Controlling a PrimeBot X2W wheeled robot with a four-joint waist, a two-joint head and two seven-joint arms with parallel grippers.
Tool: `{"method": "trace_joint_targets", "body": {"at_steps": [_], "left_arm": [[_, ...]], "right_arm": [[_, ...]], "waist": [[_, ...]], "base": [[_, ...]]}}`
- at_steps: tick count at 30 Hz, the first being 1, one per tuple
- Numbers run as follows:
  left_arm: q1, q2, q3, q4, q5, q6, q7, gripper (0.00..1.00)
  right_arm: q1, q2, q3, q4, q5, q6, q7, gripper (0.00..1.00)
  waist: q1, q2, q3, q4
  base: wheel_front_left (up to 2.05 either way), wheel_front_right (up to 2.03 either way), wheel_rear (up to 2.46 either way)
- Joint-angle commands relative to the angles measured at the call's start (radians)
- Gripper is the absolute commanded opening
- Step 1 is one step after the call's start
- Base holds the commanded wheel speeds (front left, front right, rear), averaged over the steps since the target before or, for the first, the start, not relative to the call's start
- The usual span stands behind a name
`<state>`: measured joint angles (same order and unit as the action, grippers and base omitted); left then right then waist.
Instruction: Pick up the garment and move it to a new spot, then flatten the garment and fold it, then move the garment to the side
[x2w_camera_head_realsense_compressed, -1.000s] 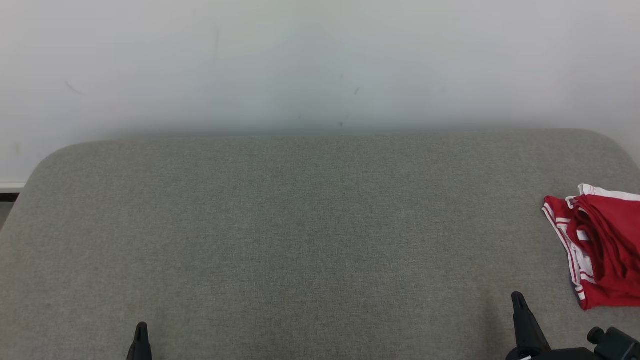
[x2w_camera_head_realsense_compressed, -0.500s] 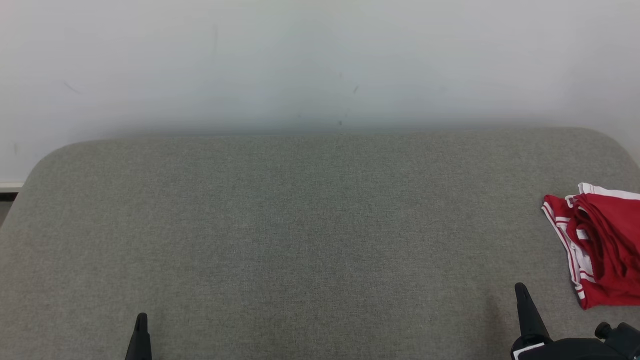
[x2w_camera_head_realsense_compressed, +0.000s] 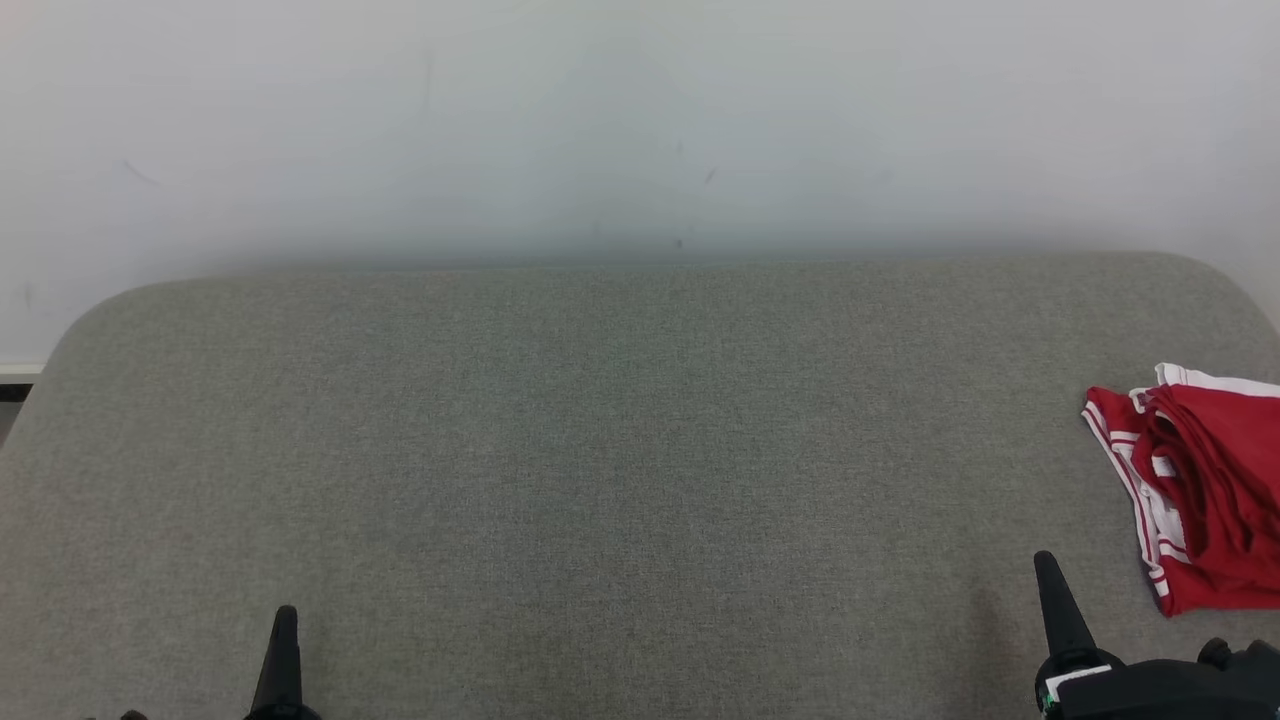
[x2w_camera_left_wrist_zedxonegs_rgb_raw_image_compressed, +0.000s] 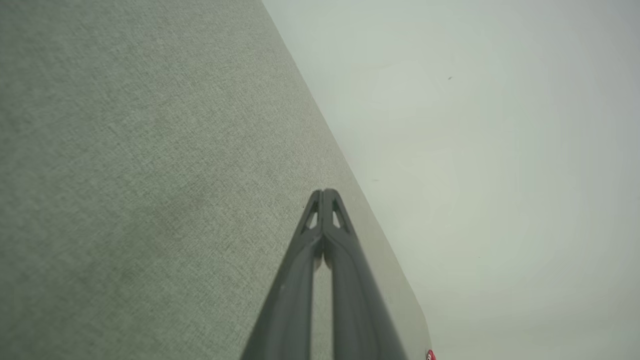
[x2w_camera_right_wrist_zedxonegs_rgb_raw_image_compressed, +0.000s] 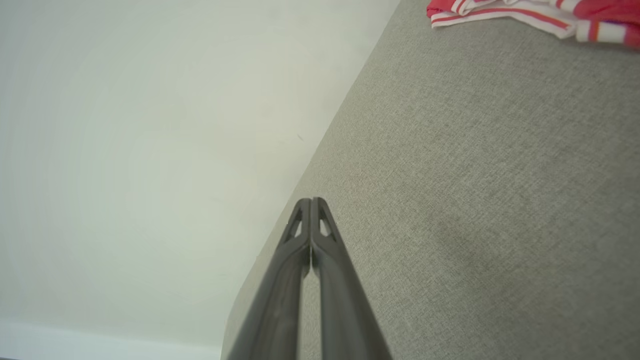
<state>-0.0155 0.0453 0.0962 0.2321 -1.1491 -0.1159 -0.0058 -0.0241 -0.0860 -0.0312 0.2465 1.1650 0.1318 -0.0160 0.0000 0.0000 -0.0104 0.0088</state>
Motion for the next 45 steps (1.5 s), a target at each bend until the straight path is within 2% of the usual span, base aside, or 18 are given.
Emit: {"method": "trace_joint_targets", "body": {"at_steps": [1,45], "left_arm": [[-0.022,0.005,0.004,-0.005,-0.031,-0.009,0.007,0.00],[-0.087,0.007,0.017,0.011,-0.389,-0.017,0.103,0.00]], "right_arm": [[-0.023,0.002,-0.007,-0.008,0.032,-0.001,0.008,0.00],[-0.077,0.022,-0.058,-0.004,0.385,-0.002,0.100,0.00]], "waist": [[0.0000,0.0000,0.000,0.000],[0.0000,0.0000,0.011,-0.007]], "base": [[0.00,0.00,0.00],[0.00,0.00,0.00]]}}
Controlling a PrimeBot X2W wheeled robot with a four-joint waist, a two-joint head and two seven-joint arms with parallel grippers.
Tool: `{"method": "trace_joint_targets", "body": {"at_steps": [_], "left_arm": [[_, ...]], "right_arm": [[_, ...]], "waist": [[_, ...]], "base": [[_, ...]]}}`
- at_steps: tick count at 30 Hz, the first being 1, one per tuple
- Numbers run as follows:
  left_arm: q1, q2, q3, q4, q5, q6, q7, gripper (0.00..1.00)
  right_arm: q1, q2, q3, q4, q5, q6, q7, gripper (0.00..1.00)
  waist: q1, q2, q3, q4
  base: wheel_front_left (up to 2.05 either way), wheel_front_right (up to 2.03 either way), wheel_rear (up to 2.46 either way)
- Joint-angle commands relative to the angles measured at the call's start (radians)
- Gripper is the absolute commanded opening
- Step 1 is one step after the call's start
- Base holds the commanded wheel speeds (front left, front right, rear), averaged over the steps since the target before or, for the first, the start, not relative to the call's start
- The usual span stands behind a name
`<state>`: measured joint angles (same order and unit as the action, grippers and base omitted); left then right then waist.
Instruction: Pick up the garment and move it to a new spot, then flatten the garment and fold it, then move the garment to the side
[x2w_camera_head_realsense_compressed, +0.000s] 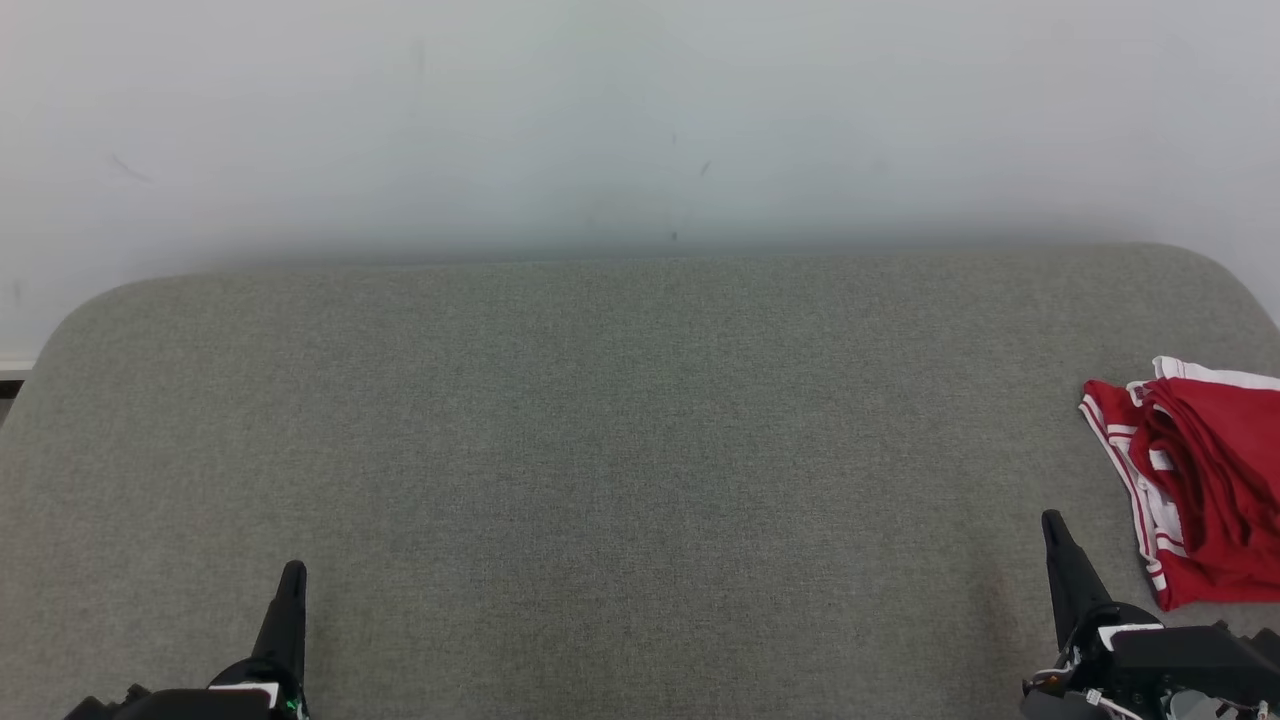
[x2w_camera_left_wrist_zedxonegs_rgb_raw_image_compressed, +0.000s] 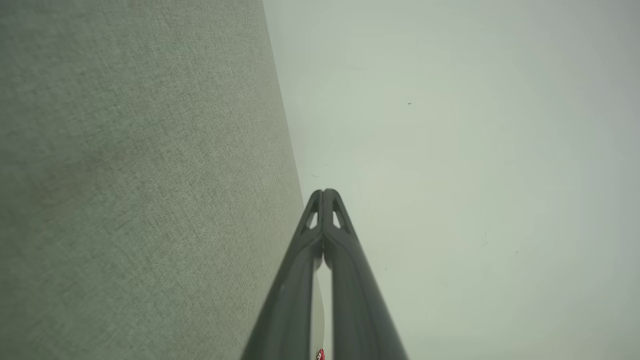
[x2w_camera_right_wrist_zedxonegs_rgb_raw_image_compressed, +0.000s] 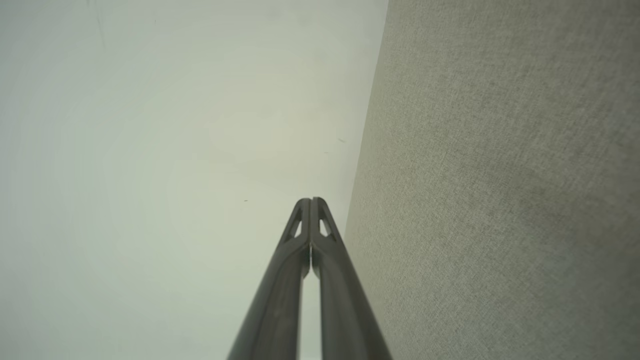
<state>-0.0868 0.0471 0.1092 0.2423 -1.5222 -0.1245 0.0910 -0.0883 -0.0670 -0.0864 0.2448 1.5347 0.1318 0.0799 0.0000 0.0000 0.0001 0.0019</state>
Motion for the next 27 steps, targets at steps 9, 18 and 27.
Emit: {"method": "trace_joint_targets", "body": {"at_steps": [9,18,27], "left_arm": [[-0.023,0.005,0.006,0.004,-0.077,-0.007,0.021,0.00],[-0.028,0.005,0.007,0.005,-0.093,-0.008,0.025,0.00],[-0.028,0.005,0.007,0.004,-0.093,-0.008,0.025,0.00]], "right_arm": [[-0.019,0.007,-0.013,-0.002,0.075,-0.002,0.019,0.00],[-0.024,0.009,-0.017,-0.001,0.090,-0.002,0.026,0.00],[-0.024,0.010,-0.018,-0.001,0.088,-0.002,0.028,0.00]], "waist": [[0.0000,0.0000,0.002,-0.001],[0.0000,0.0000,0.003,-0.002],[0.0000,0.0000,0.003,-0.002]], "base": [[0.00,0.00,0.00],[0.00,0.00,0.00],[0.00,0.00,0.00]]}}
